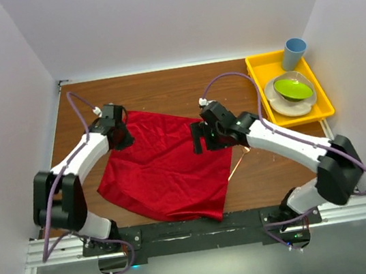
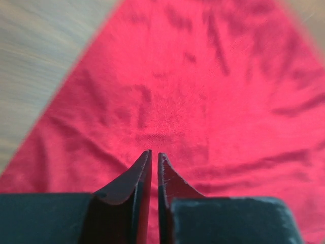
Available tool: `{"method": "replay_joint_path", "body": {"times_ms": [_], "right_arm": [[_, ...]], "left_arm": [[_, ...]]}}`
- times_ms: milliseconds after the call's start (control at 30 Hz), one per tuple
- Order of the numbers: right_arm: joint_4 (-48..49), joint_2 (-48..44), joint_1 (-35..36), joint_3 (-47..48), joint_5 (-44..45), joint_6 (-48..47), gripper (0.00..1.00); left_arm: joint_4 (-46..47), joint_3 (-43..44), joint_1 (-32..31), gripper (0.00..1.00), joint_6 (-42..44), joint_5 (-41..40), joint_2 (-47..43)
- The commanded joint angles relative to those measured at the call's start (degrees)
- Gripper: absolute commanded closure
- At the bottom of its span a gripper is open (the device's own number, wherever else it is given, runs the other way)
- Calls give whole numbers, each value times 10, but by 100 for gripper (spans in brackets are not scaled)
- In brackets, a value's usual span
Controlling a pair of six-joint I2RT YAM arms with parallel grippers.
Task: Fold the napkin, place the utensils inside, and roll it up
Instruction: Flatten the napkin out
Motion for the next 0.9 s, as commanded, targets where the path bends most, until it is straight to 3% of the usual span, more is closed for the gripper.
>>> {"method": "replay_joint_path", "body": {"times_ms": [0,100,300,500,733,867], "right_arm": [[9,63,-28,31,61,-27,12],[38,118,-31,54,76,-32,20],[67,215,-31,89,97,-32,23],[94,277,-32,122,130,-35,25],[102,381,-40,212,142,-46,25],[89,454,-79,308,150,-82,23]], "left_arm": [[53,56,-22,92,21,6,69],[26,92,-26,100,8,-24,138],[-8,123,-25,100,-32,-85,206],[4,127,3,100,-62,-70,252],[9,194,37,99,-76,-48,304],[12,284,50,90,-49,-22,373]]}}
